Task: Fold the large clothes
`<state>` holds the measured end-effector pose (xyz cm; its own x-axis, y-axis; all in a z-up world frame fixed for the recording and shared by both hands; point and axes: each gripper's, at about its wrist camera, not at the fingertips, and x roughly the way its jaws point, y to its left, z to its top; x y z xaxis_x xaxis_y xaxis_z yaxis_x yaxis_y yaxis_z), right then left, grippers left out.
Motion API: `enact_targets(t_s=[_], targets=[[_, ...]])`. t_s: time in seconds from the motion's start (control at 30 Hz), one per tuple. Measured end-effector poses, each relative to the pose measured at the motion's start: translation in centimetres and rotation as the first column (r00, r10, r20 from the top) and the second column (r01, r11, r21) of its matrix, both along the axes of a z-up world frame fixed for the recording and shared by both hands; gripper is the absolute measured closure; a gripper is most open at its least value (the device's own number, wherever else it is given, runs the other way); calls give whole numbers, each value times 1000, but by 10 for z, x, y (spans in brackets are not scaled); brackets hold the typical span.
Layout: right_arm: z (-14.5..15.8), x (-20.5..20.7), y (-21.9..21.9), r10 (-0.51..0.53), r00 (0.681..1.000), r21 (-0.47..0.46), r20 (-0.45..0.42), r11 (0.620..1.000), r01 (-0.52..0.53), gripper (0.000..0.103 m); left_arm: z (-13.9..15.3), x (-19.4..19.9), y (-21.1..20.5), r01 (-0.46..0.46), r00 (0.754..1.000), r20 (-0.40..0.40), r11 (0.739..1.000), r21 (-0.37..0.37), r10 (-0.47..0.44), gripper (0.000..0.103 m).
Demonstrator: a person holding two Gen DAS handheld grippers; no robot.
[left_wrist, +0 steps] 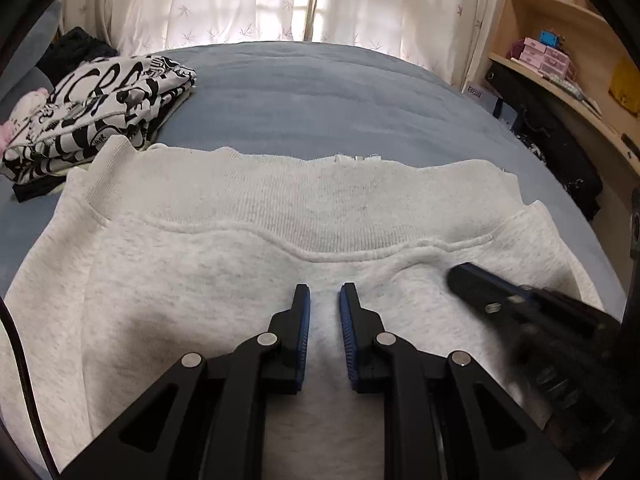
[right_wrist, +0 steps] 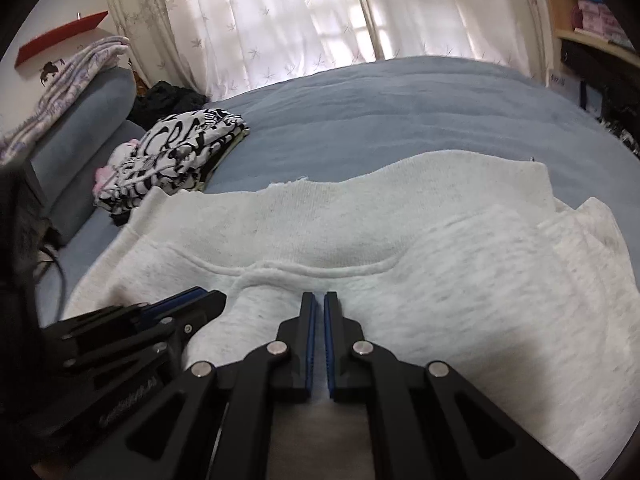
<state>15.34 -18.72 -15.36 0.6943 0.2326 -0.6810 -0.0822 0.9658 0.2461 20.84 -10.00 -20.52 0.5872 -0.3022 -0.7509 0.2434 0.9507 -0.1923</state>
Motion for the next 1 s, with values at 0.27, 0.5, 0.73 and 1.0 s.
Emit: enact_targets(t_s=[0.27, 0.5, 0.73, 1.0], targets=[[9, -31, -58, 35, 997, 21, 75, 999, -37, 103, 1, 1, 3, 1, 1000, 4, 1000, -21, -1, 88], [-9, -33, -109, -168, 986, -49, -7, 985, 168, 103, 2, 3, 4, -10, 1000, -9, 1000, -22, 10, 88], [-17, -38, -168, -385, 921, -123, -51, 918, 377, 103, 3, 7, 6, -16, 999, -31, 999, -36, 15, 88], [-2, -30, -138, -389, 919, -232, -64, 901, 365, 100, 14, 8, 3, -38, 997, -67, 999, -14, 37, 87]])
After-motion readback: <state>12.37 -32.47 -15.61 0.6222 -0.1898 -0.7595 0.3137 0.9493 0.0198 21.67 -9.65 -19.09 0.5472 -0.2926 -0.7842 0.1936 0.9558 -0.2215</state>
